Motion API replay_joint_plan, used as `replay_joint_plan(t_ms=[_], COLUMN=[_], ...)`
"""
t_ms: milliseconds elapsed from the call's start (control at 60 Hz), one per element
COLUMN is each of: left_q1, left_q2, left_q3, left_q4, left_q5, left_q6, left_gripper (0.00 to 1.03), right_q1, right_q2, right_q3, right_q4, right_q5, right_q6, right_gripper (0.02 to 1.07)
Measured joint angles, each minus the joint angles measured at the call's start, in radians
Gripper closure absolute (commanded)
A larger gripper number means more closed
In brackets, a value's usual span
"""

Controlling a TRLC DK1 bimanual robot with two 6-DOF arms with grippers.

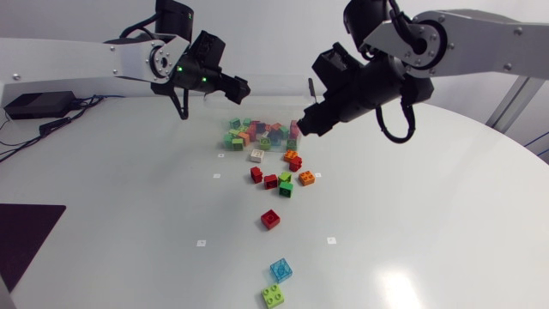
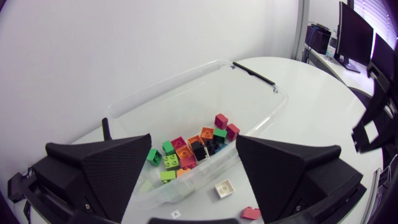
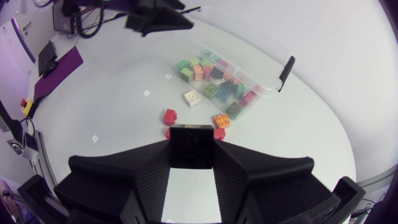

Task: Place the duplo bricks in the container

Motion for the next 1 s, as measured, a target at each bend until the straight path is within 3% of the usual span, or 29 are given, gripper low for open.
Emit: replay_joint_plan(t_ms=[283, 667, 1000], left_q1=[-0.008, -0.084, -0.131], left_q2=[-0.248, -0.475, -0.562], left_q3=[-0.241, -0.636, -0.766], left_q4=[-0.053, -0.075, -0.106], left_q5=[0.015, 0.122, 0.164], left_q6=[0.110, 0.315, 0.391], left_gripper=[0.05, 0.05, 0.05], right_q1=[-0.039, -0.082, -0.090], right_q2=[0.150, 0.359, 0.508], right_q3=[0.181, 0.448, 0.624], right_q4=[0.026, 0.031, 0.032], right_q5=[-0.022, -0.051, -0.066], right_q6=[0.001, 0.008, 0.023], right_gripper=[0.78, 0.78, 0.78])
